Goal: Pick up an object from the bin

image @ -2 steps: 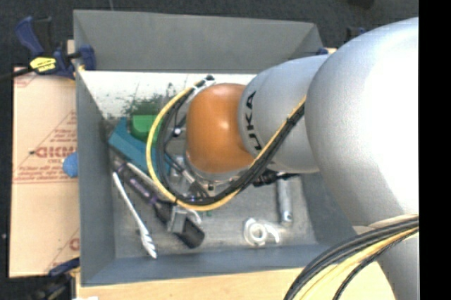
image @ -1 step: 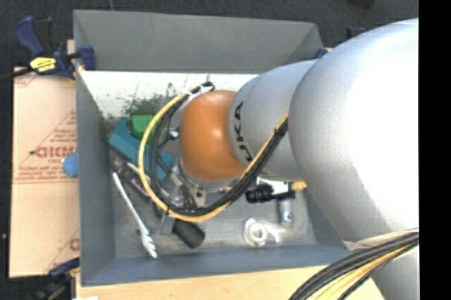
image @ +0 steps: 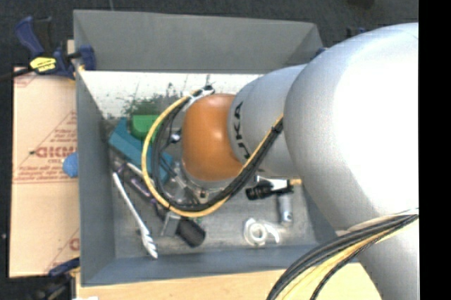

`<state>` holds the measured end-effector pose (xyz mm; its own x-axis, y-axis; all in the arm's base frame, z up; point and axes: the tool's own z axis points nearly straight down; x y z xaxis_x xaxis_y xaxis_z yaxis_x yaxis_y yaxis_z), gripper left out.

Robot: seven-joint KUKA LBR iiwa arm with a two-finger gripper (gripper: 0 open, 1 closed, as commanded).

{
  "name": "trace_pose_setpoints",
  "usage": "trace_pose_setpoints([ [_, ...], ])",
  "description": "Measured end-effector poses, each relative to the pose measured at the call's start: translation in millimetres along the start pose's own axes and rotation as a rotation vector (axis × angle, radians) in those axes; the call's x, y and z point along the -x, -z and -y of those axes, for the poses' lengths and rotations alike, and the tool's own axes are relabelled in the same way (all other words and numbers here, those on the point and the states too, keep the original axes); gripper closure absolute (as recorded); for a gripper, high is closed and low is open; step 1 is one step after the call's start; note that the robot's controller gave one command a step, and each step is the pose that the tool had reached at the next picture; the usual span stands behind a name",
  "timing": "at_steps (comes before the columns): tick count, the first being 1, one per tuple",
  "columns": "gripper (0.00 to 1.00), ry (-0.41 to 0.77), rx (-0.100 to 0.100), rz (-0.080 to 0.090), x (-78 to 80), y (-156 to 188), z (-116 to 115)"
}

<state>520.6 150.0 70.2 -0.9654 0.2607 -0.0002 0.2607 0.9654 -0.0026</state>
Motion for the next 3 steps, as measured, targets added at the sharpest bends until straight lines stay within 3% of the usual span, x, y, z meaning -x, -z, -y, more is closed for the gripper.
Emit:
trace_pose_setpoints([
  [1, 1.0, -0.205, 0.002, 0.009, -16.1, 0, 14],
  [3, 1.0, -0.207, -0.002, 0.003, -17.9, 11, 16],
])
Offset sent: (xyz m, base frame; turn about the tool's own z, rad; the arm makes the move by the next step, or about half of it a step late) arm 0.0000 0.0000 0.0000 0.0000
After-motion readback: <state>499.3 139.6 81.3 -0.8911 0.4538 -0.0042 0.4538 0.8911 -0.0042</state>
